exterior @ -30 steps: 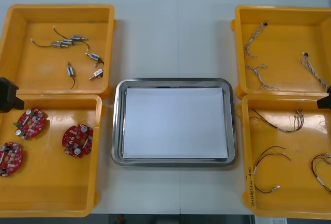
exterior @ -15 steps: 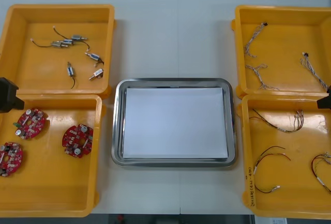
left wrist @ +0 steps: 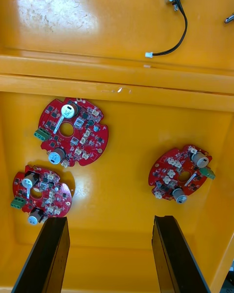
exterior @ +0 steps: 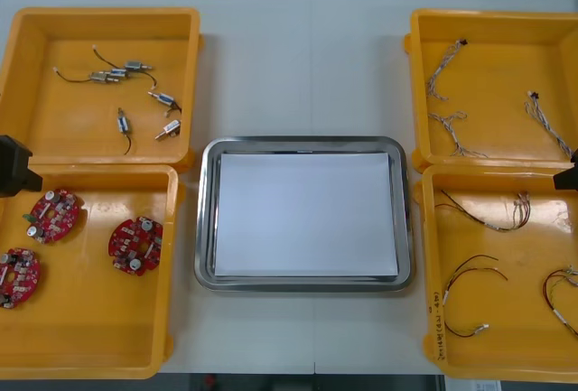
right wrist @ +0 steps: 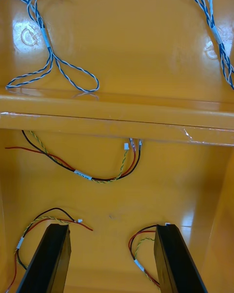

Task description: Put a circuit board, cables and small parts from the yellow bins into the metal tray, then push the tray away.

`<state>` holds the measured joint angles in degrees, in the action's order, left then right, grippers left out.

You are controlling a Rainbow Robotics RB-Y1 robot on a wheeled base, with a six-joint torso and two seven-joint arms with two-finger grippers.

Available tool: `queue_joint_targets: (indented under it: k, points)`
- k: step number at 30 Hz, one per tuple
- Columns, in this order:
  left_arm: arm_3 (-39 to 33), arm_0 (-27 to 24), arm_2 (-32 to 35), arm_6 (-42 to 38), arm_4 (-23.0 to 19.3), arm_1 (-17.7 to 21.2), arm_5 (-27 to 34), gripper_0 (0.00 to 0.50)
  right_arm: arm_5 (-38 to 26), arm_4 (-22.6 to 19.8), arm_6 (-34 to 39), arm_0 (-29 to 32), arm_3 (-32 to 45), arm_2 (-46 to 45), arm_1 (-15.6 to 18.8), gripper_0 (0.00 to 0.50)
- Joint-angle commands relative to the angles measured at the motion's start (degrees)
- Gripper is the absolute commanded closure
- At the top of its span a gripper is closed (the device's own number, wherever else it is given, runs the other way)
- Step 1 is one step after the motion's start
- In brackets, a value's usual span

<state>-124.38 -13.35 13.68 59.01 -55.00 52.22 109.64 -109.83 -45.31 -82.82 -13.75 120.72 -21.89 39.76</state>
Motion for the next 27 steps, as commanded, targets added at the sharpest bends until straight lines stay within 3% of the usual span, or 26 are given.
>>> queue_joint_targets:
  k: [1, 27]
  points:
    - [-1.57, 0.87, 1.7, 5.86, -0.37, 2.1, 0.36, 0.0, -0.17, 0.49, 0.99, 0.75, 0.65, -1.66, 2.34, 0.0]
    - [-1.57, 0.87, 1.7, 5.86, -0.37, 2.1, 0.36, 0.0, -0.17, 0.49, 0.99, 0.75, 0.65, -1.66, 2.34, 0.0]
